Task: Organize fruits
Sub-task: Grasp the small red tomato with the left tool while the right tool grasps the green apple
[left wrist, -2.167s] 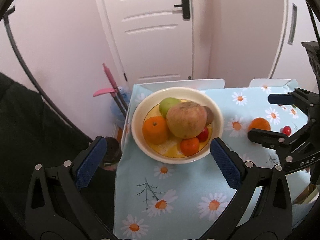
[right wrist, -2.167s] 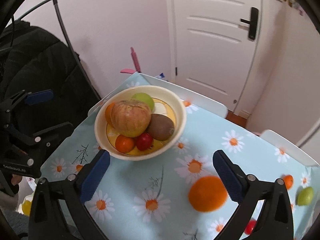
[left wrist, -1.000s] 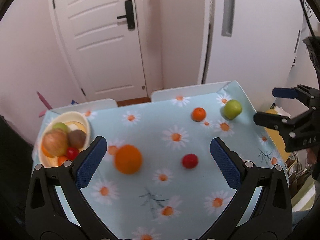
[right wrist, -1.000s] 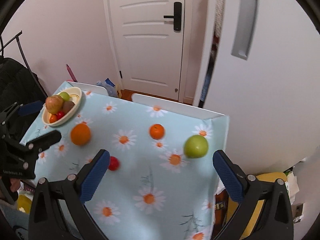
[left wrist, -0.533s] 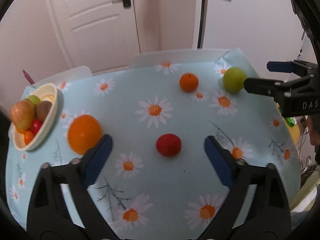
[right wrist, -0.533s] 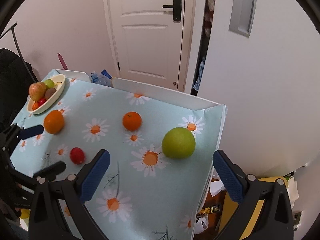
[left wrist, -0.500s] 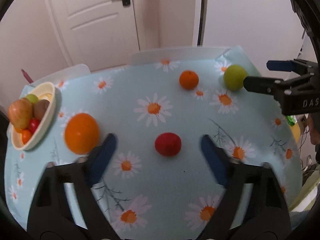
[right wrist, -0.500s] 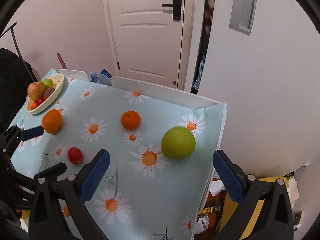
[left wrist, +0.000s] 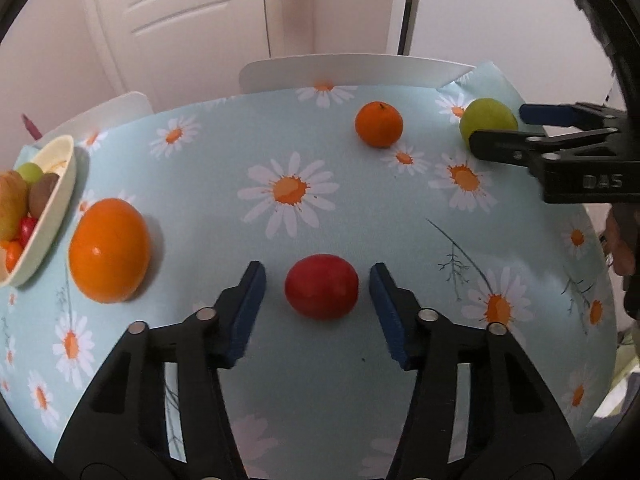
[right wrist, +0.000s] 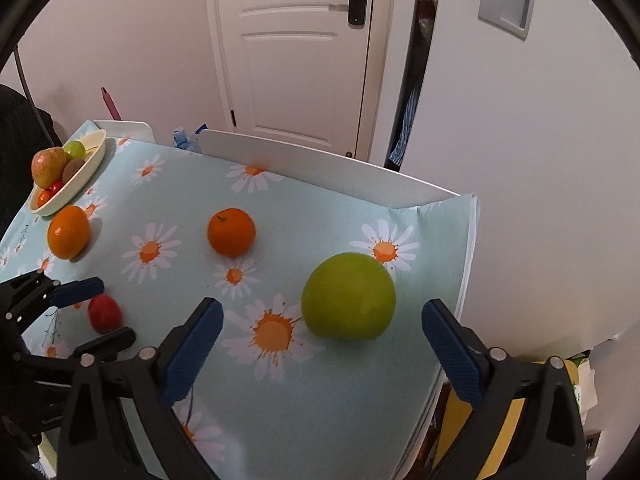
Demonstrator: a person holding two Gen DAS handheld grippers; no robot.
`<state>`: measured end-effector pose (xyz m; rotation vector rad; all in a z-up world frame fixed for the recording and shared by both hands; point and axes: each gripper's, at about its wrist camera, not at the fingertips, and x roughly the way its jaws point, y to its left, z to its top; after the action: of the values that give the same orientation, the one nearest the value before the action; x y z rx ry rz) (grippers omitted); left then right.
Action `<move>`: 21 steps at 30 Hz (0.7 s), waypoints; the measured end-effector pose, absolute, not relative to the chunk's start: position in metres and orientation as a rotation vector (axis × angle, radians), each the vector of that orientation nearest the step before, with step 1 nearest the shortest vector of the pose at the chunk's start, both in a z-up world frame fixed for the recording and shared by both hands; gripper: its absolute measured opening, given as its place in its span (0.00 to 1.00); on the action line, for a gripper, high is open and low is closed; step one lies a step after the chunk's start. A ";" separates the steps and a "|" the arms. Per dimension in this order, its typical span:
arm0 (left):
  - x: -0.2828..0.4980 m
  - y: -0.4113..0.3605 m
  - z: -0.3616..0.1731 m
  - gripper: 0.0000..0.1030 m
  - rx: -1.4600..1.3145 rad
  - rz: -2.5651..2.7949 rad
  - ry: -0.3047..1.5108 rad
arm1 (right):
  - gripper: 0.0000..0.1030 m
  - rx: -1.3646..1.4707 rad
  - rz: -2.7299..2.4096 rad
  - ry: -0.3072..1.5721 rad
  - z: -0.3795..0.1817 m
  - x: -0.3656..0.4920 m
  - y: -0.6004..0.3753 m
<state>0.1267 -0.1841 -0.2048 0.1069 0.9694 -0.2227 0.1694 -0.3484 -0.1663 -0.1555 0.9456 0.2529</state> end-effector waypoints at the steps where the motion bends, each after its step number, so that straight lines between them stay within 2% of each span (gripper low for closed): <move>1: 0.126 -0.185 -0.205 0.51 0.108 -0.221 0.969 | 0.91 -0.159 0.252 0.949 -0.168 0.172 -0.349; 4: 0.124 -0.188 -0.204 0.42 0.113 -0.228 0.968 | 0.83 -0.168 0.261 0.964 -0.173 0.178 -0.349; 7: 0.123 -0.191 -0.203 0.38 0.113 -0.230 0.970 | 0.76 -0.179 0.263 0.973 -0.178 0.181 -0.349; 8: 0.123 -0.191 -0.203 0.38 0.113 -0.228 0.971 | 0.73 -0.179 0.264 0.977 -0.179 0.182 -0.349; 13: 0.126 -0.191 -0.203 0.37 0.098 -0.231 0.984 | 0.73 -0.192 0.251 0.973 -0.182 0.185 -0.350; 15: 0.126 -0.191 -0.202 0.37 0.099 -0.226 0.987 | 0.70 -0.204 0.253 0.968 -0.184 0.186 -0.348; 19: 0.125 -0.188 -0.201 0.37 0.094 -0.215 0.990 | 0.51 -0.254 0.243 0.962 -0.187 0.186 -0.344; 21: 0.125 -0.185 -0.199 0.37 0.089 -0.208 0.984 | 0.48 -0.256 0.247 0.958 -0.185 0.186 -0.345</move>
<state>0.1247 -0.1846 -0.1988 0.0892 0.9843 -0.2078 0.1864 -0.3450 -0.1854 -0.2563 0.9577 0.2473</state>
